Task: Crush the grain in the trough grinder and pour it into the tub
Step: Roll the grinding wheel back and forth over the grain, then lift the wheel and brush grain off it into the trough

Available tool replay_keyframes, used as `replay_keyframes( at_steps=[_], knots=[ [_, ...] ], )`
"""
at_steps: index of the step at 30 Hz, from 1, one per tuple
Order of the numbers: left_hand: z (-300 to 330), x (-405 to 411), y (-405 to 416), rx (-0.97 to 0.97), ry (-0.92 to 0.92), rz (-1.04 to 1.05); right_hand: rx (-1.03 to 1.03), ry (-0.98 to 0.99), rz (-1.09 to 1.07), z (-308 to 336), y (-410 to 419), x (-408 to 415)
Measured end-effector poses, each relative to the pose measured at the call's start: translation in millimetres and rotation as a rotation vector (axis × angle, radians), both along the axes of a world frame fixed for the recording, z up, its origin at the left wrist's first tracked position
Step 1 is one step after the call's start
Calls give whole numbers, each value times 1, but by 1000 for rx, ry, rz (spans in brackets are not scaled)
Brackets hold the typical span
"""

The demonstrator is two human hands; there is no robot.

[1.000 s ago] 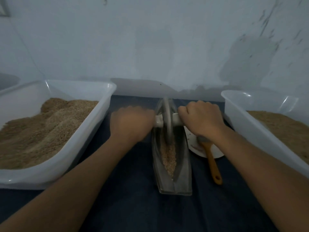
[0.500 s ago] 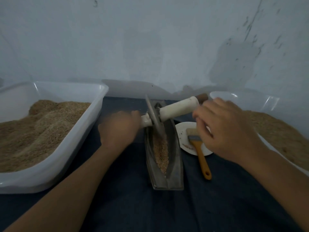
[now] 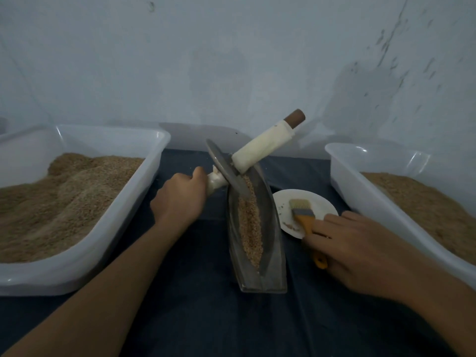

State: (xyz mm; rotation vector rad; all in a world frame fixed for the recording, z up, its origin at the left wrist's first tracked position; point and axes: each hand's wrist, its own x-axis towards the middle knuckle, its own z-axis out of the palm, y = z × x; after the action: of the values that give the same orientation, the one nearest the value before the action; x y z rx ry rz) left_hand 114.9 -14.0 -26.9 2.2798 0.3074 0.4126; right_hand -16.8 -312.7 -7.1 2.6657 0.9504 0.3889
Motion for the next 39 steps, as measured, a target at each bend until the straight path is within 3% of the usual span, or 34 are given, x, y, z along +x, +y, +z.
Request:
replay_keyframes(
  at_steps=[4, 8, 17, 20, 22, 30, 39],
  knots=[
    [3, 1, -1, -52, 78, -18, 202, -135, -6, 11, -1, -3],
    [-3, 2, 4, 240, 29, -132, 481, -231, -70, 25, 7, -3],
    [-4, 3, 9, 44, 51, -191, 938, -451, -55, 49, 54, 23],
    [-2, 0, 10, 24, 48, -183, 1091, -419, -19, 49, 75, 42],
    [-1, -2, 9, -9, 49, -186, 1123, -364, 1, 44, 88, 56],
    [7, -7, 7, -449, 85, -165, 1064, -264, -78, 21, 103, 91],
    [5, -10, 3, -282, 44, -185, 1183, -64, -141, 36, 97, 66]
  ],
)
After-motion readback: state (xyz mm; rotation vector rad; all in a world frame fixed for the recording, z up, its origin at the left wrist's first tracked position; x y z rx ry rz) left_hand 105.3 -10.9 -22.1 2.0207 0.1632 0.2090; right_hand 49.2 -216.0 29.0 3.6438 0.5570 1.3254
